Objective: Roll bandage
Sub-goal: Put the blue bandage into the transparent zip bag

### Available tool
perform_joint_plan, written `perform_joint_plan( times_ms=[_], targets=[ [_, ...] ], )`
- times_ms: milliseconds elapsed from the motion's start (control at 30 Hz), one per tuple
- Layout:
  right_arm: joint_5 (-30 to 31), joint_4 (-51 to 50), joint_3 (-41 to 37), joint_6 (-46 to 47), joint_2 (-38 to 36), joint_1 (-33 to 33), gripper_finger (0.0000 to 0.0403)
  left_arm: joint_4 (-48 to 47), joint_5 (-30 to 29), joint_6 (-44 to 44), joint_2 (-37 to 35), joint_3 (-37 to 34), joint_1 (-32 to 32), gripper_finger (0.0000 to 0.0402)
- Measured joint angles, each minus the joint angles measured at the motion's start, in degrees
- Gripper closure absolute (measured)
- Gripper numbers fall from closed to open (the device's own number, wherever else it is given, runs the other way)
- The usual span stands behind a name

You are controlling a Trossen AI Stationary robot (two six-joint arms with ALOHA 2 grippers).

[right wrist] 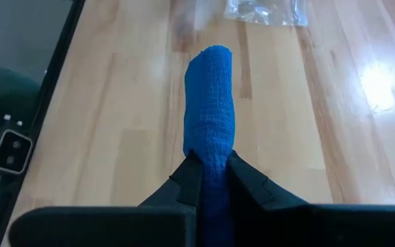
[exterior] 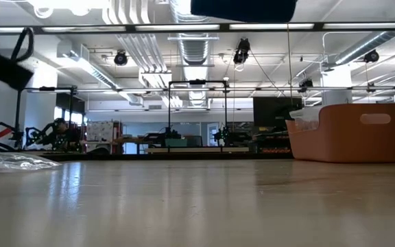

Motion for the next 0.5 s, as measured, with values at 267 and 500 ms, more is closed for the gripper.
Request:
perform_joint_plan(
  times_ms=[267, 500],
  targets=[
    [-0.1, 2.1, 0.0, -0.9, 0.0, 0.0, 0.037, 25.1, -3.5, 6.8, 0.0, -7.4, 2.7, 0.0172],
    [-0.1, 2.0, 0.0, -0.9, 0.1, -0.1, 0.0373, 68.0, -7.6, 37.8, -0.2, -4.5, 4.4, 0.0172]
  ],
)
